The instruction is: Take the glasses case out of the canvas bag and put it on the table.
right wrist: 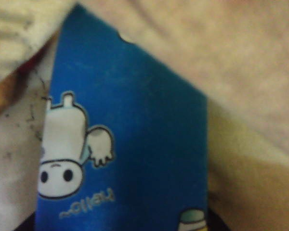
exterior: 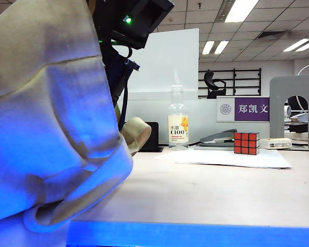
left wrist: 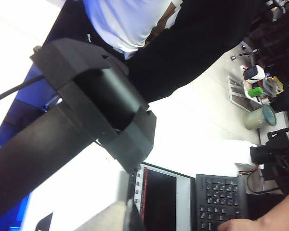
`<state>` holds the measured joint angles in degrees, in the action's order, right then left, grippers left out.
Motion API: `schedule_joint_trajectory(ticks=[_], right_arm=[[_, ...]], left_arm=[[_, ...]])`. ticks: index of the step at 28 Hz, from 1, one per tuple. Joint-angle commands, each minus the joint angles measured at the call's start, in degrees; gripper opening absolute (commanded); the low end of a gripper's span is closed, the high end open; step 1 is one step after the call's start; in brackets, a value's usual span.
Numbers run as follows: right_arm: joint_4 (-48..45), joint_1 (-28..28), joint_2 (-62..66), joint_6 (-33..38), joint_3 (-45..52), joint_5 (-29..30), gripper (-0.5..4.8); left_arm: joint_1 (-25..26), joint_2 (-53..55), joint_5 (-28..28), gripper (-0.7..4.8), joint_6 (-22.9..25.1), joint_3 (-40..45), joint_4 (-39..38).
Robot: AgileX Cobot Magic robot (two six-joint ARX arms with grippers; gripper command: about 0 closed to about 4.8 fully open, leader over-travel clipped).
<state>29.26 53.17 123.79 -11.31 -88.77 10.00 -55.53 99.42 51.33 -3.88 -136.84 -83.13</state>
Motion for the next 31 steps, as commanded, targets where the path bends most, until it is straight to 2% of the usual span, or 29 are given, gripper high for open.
schedule_joint_trajectory(ticks=[1,3,4,6,10,11,16,17,19,21,25,27,31], right_arm=[[14.7,-0.3,4.9,1.6,2.8,-0.3,2.64],[14.4,-0.3,2.5,1.6,2.8,-1.6,2.46],[13.9,-0.3,0.1,1.6,2.8,-1.6,2.41],[14.2,-0.6,-2.4,1.6,2.8,-1.6,2.41],[18.7,-1.4,-8.5,1.0,2.9,-3.1,2.41],[19.3,-1.5,-10.4,1.0,2.9,-3.1,2.41],[21.6,-2.5,-18.5,0.9,2.9,-5.4,2.41],[22.7,-3.2,-20.4,0.9,2.9,-7.7,2.41],[23.6,-5.0,-23.0,0.9,2.9,-11.6,2.41],[23.6,-8.3,-25.9,0.8,2.9,-14.4,2.41],[25.2,-19.9,-33.4,1.0,2.9,-14.4,2.41],[25.5,-26.3,-34.8,1.2,3.0,-14.4,2.41],[22.6,-36.0,-34.8,2.3,7.3,-12.7,2.4]], left_arm=[[-1.6,-1.2,6.3,-0.05,2.4,-1.2,1.1],[-0.5,-1.2,4.2,-0.05,3.3,-1.2,1.1],[0.9,-1.2,0.2,-0.05,3.7,-1.2,1.1],[3.5,-1.2,-3.3,-0.04,4.9,-1.2,1.1],[14.8,-1.2,-21.9,-0.05,8.9,-1.2,1.1],[19.1,-0.8,-28.7,-0.05,10.6,-0.9,2.0],[35.6,-0.5,-37.4,-0.05,8.4,5.5,8.2],[37.8,-0.5,-42.0,-0.05,6.8,9.1,10.1],[38.7,0.2,-51.1,-0.05,6.9,13.1,10.5],[38.7,1.2,-51.5,-0.05,6.9,16.7,10.8],[38.7,2.6,-53.3,-0.05,6.8,26.6,16.6],[38.7,3.1,-56.3,-0.05,6.7,28.5,22.5],[38.7,2.5,-56.0,-0.04,2.8,28.3,37.2]])
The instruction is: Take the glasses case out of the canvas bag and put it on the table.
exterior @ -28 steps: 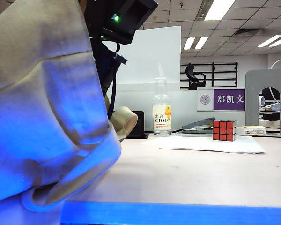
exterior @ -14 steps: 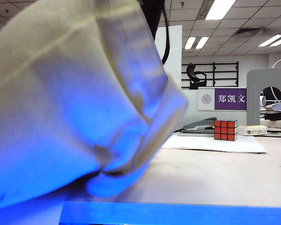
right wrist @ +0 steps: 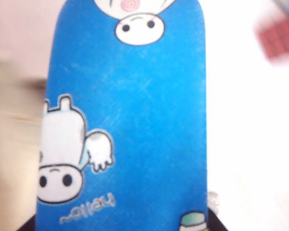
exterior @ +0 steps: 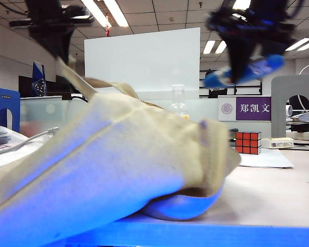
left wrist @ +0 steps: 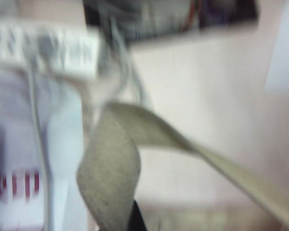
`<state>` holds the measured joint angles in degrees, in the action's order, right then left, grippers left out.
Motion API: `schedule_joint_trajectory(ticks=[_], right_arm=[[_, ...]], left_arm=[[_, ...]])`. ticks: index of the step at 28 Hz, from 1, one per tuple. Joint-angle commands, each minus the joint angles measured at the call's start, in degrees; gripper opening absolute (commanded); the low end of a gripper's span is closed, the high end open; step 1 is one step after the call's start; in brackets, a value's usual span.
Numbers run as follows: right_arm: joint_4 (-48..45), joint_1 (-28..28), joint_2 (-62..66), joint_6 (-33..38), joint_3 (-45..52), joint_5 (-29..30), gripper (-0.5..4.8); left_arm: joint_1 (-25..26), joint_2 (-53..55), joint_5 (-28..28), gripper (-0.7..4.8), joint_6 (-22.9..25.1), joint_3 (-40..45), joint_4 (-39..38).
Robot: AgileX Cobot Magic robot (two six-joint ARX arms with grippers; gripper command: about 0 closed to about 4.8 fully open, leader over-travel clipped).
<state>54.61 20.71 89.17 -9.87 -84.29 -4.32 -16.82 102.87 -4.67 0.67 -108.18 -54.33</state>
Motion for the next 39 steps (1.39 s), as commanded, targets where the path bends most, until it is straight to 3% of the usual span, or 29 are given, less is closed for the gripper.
schedule_joint_trajectory(ticks=[1,6,9,12,15,20,22,24,28,32,35,39], right_arm=[[-4.1,-5.1,-0.2,1.0,4.8,2.0,2.4],[-12.0,-10.4,-0.1,4.0,15.5,9.0,2.37],[-17.1,-10.7,-0.1,4.2,21.3,11.1,2.38],[-21.3,-10.7,-0.1,4.3,24.8,11.1,2.38],[-23.8,-10.7,0.3,4.3,26.1,11.1,2.37],[-24.0,-10.7,3.4,4.3,26.2,10.3,2.38],[-24.0,-10.7,4.9,4.3,26.2,10.3,2.38],[-24.1,-10.7,5.9,4.3,26.2,10.5,2.45],[-24.7,-10.7,6.3,4.3,26.1,10.7,3.41],[-24.4,-10.7,5.1,6.1,26.1,10.4,4.33],[-25.1,-10.6,1.5,7.0,26.1,10.1,4.44],[-28.5,-10.6,-8.7,7.0,26.1,10.6,4.45]], left_arm=[[0.0,-1.2,0.1,-0.04,-1.8,-0.3,10.2],[0.0,-1.8,4.4,-0.03,-6.3,-0.3,23.0],[1.0,-1.9,12.4,-0.03,-11.7,-0.3,36.4],[2.1,-1.9,22.4,-0.03,-24.9,-0.3,55.2],[3.5,-1.8,25.6,-0.03,-36.5,-0.3,71.5],[4.5,-1.8,33.2,0.1,-49.7,-0.5,88.8],[5.0,-1.8,36.9,0.46,-53.9,-0.9,91.8],[5.0,-1.9,41.0,1.27,-55.7,-1.4,92.1],[5.0,-1.9,46.9,3.13,-58.2,-1.4,91.0],[5.0,-1.9,50.3,3.61,-59.6,-1.4,87.1],[5.0,-1.9,52.5,4.79,-59.3,-1.4,82.2],[5.0,-1.9,50.3,4.79,-56.0,-1.4,78.6]])
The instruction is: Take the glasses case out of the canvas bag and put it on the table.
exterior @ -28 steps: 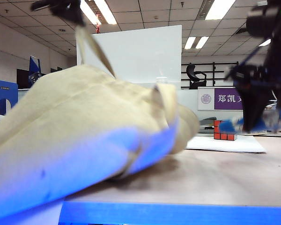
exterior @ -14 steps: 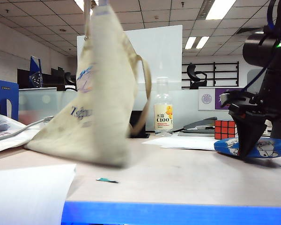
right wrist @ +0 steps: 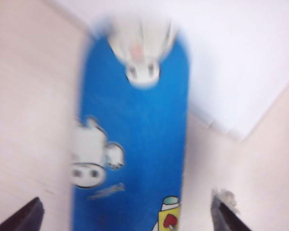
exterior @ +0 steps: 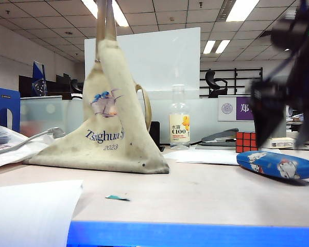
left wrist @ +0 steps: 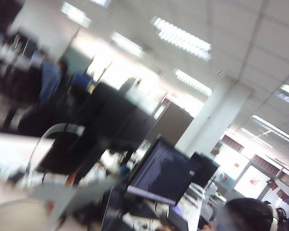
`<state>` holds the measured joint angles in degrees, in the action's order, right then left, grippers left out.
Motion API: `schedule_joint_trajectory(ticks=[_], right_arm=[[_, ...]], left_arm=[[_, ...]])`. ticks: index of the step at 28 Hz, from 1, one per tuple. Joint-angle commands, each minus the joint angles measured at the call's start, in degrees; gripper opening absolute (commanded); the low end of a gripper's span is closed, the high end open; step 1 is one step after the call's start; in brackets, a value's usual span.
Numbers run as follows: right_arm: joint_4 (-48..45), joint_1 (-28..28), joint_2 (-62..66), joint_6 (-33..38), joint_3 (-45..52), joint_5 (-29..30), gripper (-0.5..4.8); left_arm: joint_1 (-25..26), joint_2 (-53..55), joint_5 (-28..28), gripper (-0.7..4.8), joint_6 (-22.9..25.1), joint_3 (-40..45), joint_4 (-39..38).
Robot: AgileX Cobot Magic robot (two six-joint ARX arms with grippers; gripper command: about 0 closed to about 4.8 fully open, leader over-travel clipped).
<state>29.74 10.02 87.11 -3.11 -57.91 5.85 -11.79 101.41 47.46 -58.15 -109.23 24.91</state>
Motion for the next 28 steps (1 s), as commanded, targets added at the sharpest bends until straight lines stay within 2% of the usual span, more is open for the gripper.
schedule_joint_trajectory(ticks=[1,3,4,5,6,9,10,13,17,20,22,23,24,25,26,27,28], right_arm=[[-3.9,0.1,-9.3,0.3,-0.3,0.5,4.45],[-2.8,0.1,-15.9,2.0,-0.3,0.5,4.44],[-1.2,0.1,-19.4,3.6,-0.2,0.3,4.44],[-0.5,0.0,-21.2,4.3,-0.2,0.4,4.41],[0.6,0.0,-23.8,5.7,-0.2,0.5,4.41],[3.1,0.0,-28.8,6.2,-0.2,0.5,4.41],[4.5,0.0,-30.7,6.2,-0.2,0.5,4.41],[6.6,0.0,-33.6,6.6,-0.2,0.9,4.4],[10.1,0.1,-35.1,7.4,-0.2,4.1,4.4],[12.9,0.1,-35.5,8.0,-0.2,6.4,4.41],[13.7,0.1,-35.6,8.1,-0.2,6.3,4.41],[13.6,0.1,-35.8,8.1,-0.2,6.3,4.4],[13.2,0.1,-36.2,8.1,-0.2,6.3,4.29],[11.9,0.1,-36.9,8.1,-0.2,6.5,3.68],[10.7,0.1,-37.9,8.1,-0.2,7.1,2.93],[8.7,0.1,-39.3,8.3,-0.3,7.1,2.2],[6.8,0.1,-40.7,9.0,-0.3,6.7,1.86]], left_arm=[[0.0,-0.4,-3.1,4.79,3.8,-0.3,-0.5],[0.0,-0.4,-5.7,4.79,9.4,-0.3,-2.1],[0.0,-0.4,-10.8,4.79,13.7,-0.3,-7.0],[0.0,-0.4,-14.4,4.79,15.8,-0.4,-11.5],[0.0,-0.4,-19.7,4.79,19.6,-0.4,-20.2],[-0.1,-0.2,-29.2,4.79,29.9,-0.4,-40.6],[-0.2,-0.2,-34.9,4.79,34.1,-0.4,-48.3],[-0.2,0.0,-47.4,4.79,43.3,-0.4,-60.2],[-0.2,-0.1,-55.3,4.79,48.6,-0.4,-64.7],[-0.2,-0.2,-58.0,4.79,49.2,-0.4,-66.9],[-0.2,-0.7,-57.7,4.79,47.4,-0.4,-68.0],[-0.2,-1.1,-56.9,4.54,46.5,-0.4,-68.2],[-0.2,-1.6,-54.4,3.07,46.3,-0.4,-68.0],[-0.2,-2.3,-52.2,1.64,46.3,-0.4,-67.2],[-0.2,-3.3,-49.0,-0.1,46.3,-0.4,-65.4],[-0.2,-4.2,-47.4,0.12,46.1,-0.4,-63.3],[-0.2,-5.3,-46.9,-0.05,46.1,-0.4,-60.8]])
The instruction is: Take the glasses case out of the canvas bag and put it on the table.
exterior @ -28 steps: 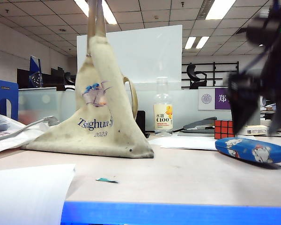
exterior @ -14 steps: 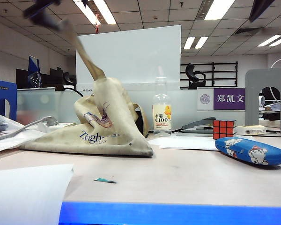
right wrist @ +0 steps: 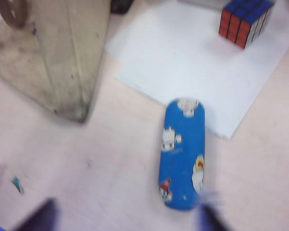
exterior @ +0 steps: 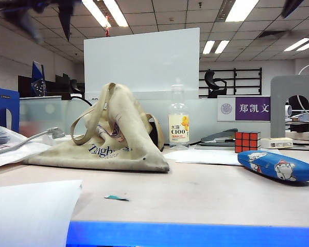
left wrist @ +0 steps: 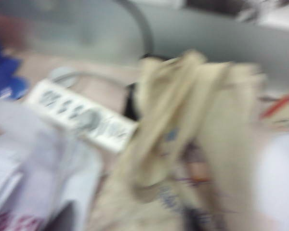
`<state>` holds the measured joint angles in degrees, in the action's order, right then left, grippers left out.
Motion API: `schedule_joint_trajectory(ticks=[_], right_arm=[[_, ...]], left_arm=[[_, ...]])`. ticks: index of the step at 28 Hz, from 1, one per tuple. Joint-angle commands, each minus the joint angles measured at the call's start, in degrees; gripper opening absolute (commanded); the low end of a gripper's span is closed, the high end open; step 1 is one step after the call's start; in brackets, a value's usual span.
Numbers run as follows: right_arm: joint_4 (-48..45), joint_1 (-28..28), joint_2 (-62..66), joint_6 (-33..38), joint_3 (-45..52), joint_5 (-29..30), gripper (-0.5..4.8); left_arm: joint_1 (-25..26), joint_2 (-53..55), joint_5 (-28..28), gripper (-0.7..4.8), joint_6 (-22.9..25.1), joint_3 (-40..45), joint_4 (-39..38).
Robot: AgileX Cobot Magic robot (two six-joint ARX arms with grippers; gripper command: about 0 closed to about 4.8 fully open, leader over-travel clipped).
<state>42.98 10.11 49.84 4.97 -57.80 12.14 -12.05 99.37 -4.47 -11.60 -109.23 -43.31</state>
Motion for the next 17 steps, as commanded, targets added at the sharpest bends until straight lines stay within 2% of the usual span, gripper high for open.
schedule_joint_trajectory(ticks=[1,3,6,8,11,13,15,17], right_arm=[[-8.5,0.0,-5.1,1.4,-0.4,-0.1,1.64],[-13.3,0.0,-9.4,2.6,-0.4,-0.7,1.15],[-18.2,-0.1,-16.4,2.5,-0.3,-2.7,0.27],[-18.6,-0.1,-21.7,2.1,-0.3,-5.5,0.16],[-13.6,-0.1,-29.1,1.4,-0.3,-9.6,0.16],[-6.2,-0.1,-33.8,0.5,-0.1,-13.2,0.16],[2.1,-0.1,-38.7,0.6,1.1,-17.8,0.1],[9.9,-0.1,-44.1,0.7,3.4,-19.8,-0.01]], left_arm=[[0.0,-5.0,4.7,-0.06,-0.2,-0.4,10.6],[0.1,-8.2,2.7,-0.06,2.5,-0.4,15.3],[0.2,-14.0,-3.9,-0.06,10.3,-0.4,21.8],[0.7,-17.0,-4.9,-0.06,13.8,-0.4,23.8],[5.9,-20.1,1.0,-0.06,14.7,-0.3,22.4],[10.0,-20.9,5.9,-0.06,14.5,0.0,20.2],[14.6,-21.0,9.9,-0.06,12.4,1.2,18.2],[18.8,-21.0,13.8,-0.06,10.7,3.5,16.0]])
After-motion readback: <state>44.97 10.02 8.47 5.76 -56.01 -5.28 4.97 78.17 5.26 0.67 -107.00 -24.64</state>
